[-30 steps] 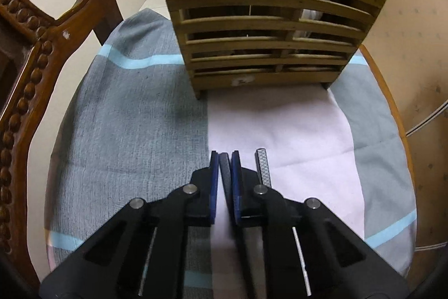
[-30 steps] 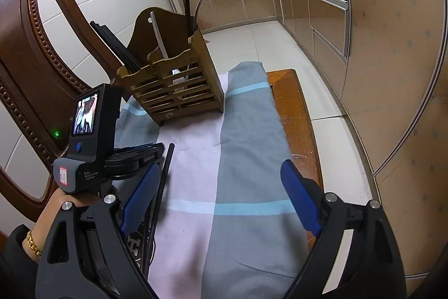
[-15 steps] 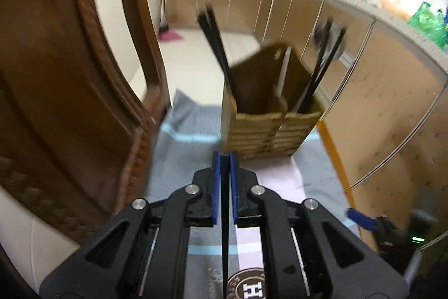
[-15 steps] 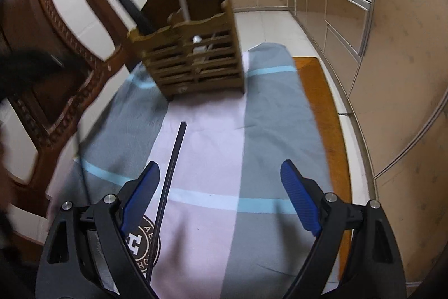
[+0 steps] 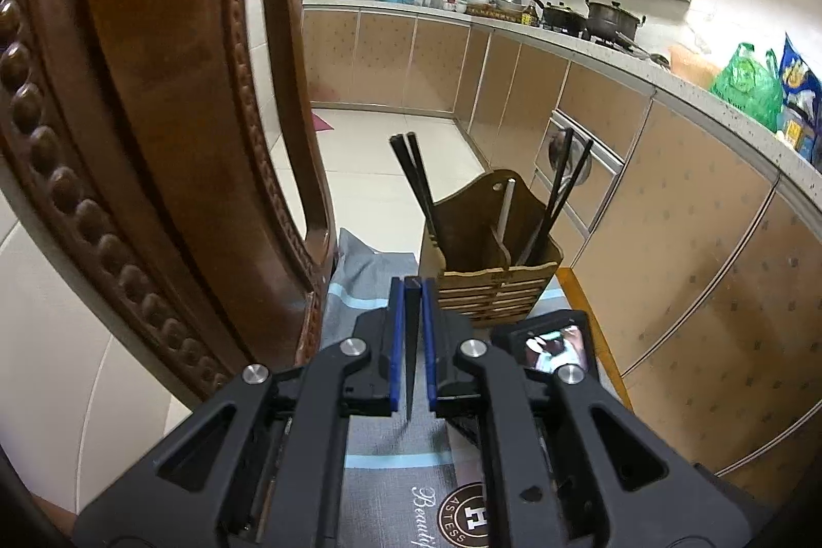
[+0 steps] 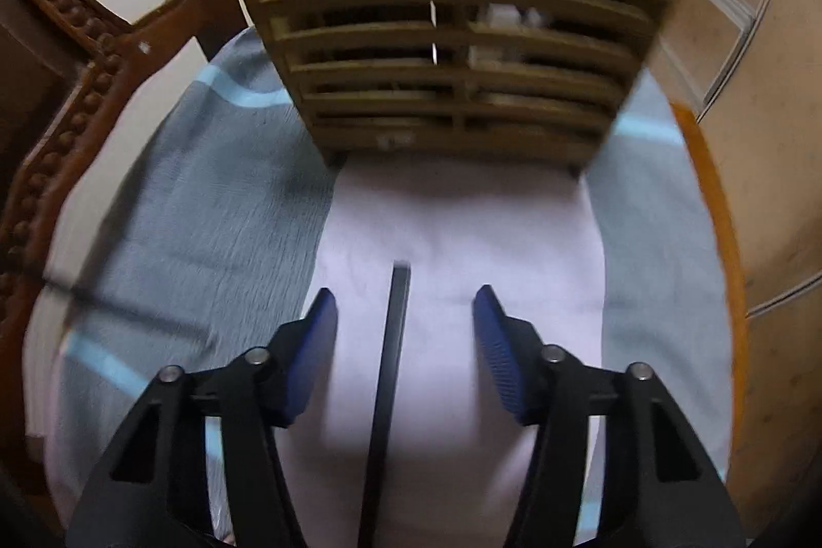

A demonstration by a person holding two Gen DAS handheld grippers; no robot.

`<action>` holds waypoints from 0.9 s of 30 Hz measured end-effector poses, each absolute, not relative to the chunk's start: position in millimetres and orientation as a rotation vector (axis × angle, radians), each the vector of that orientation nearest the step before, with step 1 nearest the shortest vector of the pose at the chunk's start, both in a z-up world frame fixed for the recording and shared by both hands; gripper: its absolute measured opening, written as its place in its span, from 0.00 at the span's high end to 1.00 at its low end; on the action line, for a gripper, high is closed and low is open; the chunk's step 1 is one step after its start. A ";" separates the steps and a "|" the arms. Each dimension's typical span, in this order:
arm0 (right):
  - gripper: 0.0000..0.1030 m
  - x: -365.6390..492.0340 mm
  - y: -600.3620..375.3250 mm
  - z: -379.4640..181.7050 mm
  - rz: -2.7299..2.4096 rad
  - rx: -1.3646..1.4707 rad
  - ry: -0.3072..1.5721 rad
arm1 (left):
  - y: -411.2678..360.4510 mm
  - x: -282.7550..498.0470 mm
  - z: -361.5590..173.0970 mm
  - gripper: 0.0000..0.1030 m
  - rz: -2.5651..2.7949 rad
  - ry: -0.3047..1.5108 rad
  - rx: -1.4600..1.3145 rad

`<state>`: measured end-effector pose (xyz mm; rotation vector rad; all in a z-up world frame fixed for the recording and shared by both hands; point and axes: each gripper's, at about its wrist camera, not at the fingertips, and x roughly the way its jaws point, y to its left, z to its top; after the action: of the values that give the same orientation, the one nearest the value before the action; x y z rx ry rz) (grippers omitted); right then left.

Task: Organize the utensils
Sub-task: 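Grasp a chopstick with the left tool while the right tool grasps the other, then lift the chopstick into the holder and open the right tool while the left holds its chopstick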

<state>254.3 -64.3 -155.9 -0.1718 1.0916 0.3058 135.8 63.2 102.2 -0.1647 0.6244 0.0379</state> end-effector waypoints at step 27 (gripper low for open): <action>0.93 127.8 -163.5 56.0 0.386 -0.026 0.662 | 62.2 135.3 94.8 0.94 0.010 0.644 -0.195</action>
<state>127.8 -163.5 56.0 -0.0258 0.6624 0.3860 135.3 62.2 94.8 -0.1951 0.6440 0.0104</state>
